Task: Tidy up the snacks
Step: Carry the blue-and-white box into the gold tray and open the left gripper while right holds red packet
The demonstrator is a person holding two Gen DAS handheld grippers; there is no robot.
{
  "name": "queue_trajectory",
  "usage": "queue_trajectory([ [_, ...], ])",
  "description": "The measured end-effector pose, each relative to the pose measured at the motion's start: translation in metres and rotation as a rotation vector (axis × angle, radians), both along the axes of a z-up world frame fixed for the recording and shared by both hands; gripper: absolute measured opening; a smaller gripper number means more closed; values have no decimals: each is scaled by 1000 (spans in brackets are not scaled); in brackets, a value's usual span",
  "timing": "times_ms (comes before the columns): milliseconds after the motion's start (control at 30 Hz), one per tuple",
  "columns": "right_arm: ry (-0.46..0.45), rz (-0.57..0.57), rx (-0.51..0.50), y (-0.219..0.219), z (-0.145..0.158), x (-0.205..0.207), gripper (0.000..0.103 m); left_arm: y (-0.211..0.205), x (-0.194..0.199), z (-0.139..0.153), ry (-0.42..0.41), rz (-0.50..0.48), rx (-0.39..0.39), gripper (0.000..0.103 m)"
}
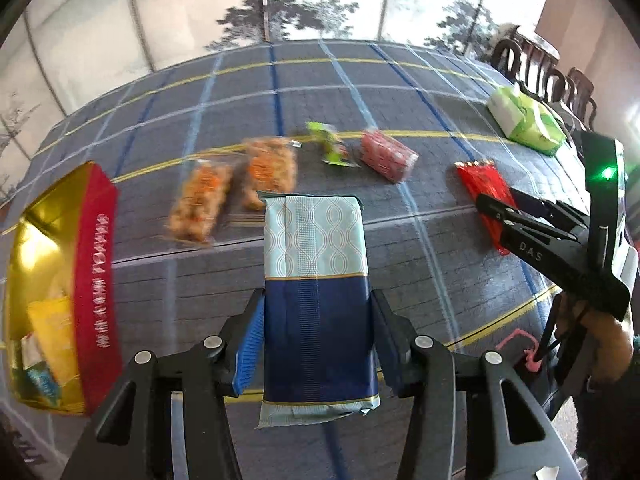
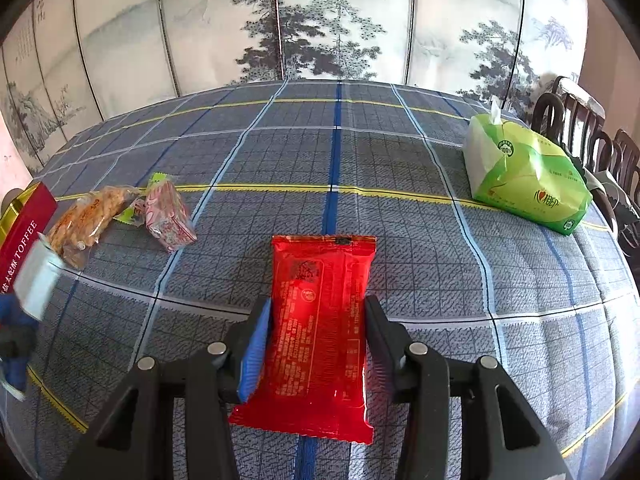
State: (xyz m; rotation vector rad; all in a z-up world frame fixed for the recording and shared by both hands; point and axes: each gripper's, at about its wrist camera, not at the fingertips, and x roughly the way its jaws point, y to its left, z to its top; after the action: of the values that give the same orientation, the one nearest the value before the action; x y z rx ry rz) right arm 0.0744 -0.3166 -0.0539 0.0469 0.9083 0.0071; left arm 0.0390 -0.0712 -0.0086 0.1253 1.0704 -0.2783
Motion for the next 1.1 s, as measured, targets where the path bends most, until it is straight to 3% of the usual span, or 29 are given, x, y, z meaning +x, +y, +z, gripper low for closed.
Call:
queue_trajectory([
  [333,0,0,-3,0,1,0,47,75,2,19,-24,141,20,46],
  [633,1,1,-12,-2,2,-2,47,168,5,41,-78,337,41,46],
  [867,2,1,-14,-2,2,-2,47,230,3,32,-62,454,90,46],
  [1100,2,-1,-20,-1,3,-2,47,255,-3,12,-23,493,82,46],
])
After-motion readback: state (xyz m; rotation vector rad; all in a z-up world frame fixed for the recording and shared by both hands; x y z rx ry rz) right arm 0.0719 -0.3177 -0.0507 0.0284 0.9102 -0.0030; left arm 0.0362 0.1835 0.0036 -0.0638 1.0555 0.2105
